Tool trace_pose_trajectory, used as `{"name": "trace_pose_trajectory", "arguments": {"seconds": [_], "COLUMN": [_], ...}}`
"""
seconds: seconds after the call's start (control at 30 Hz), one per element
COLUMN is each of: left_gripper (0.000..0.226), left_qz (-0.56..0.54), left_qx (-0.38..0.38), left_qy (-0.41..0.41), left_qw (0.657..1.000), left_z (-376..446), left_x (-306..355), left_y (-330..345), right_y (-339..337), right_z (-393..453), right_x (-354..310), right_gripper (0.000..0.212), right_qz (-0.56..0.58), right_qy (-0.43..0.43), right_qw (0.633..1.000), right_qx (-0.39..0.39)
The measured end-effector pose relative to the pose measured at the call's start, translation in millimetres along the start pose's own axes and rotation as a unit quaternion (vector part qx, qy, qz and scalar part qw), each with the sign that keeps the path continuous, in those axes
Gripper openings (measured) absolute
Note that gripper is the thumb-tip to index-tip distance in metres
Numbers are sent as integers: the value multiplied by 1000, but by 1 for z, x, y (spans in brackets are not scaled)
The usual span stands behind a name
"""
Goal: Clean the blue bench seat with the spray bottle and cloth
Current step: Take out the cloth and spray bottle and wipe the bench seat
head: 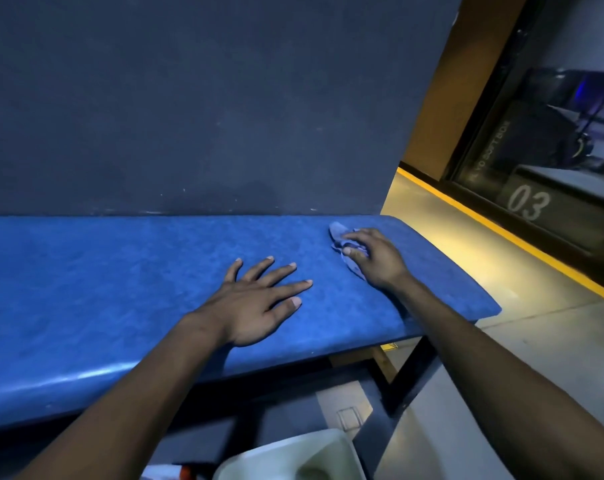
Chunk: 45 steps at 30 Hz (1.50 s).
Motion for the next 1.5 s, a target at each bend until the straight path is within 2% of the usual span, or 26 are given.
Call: {"name": "trace_pose_trajectory", "arguments": {"seconds": [0.1, 0.23, 0.3, 0.4, 0.5, 0.57, 0.77, 0.87, 0.97, 1.03, 1.1, 1.2, 1.23, 1.3, 1.43, 1.5], "left_gripper": [49, 49, 49, 48, 48, 48, 51, 56, 64, 75, 85, 87, 87, 86, 84, 83], "left_qz": [-2, -1, -1, 4, 5, 1, 10, 23, 38, 46, 51, 56, 54, 53, 52, 54], "left_qx": [-2, -2, 1, -4, -3, -3, 12, 20, 15, 21, 33, 44, 45, 47, 52, 49], "left_qy": [-2, -4, -6, -6, -6, -7, -30, -84, -171, -237, -285, -301, -301, -301, -302, -300], "left_qw": [1000, 1000, 1000, 1000, 1000, 1000, 999, 996, 984, 970, 956, 951, 951, 951, 950, 951], "left_z": [0, -1, -1, 0, 0, 0, -2, -13, -32, -47, -61, -67, -66, -64, -66, -66], "left_x": [-1, 0, 2, 2, 0, -2, 6, 11, -8, -33, -52, -59, -58, -56, -57, -54], "left_y": [0, 1, 1, 1, 0, 1, -3, -8, -16, -22, -26, -25, -25, -24, -24, -23], "right_y": [7, -32, -44, -25, 14, 23, -30, -46, -46, -31, -6, 27, 34, 31, -2, -11], "right_z": [2, -67, -65, -14, 31, 32, -64, -88, -71, -48, -16, 23, 27, 12, -64, -66], "right_x": [-12, -29, -16, 7, 2, -8, -39, -40, -42, -46, -51, -72, -81, -100, -120, -110], "right_gripper": [26, 29, 35, 34, 31, 31, 30, 31, 31, 32, 31, 31, 31, 28, 28, 29], "right_qz": [17, 37, 25, -39, -31, -12, 28, 42, 51, 40, 36, 50, 60, 81, 97, 95], "right_qy": [-3, -135, -168, -122, -20, 5, -129, -159, -160, -162, -126, -40, -43, -91, -238, -261], "right_qw": [1000, 985, 976, 987, 998, 999, 985, 975, 970, 974, 986, 995, 995, 989, 951, 942], "right_qx": [5, -102, -135, -97, -47, -32, -113, -151, -177, -153, -104, -72, -68, -78, -173, -186]}}
Point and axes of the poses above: each hand's wrist, its own z-axis towards the middle knuckle, its own y-axis out of the palm, x = y × z, the point moved 1 cm from there along z, towards the middle knuckle
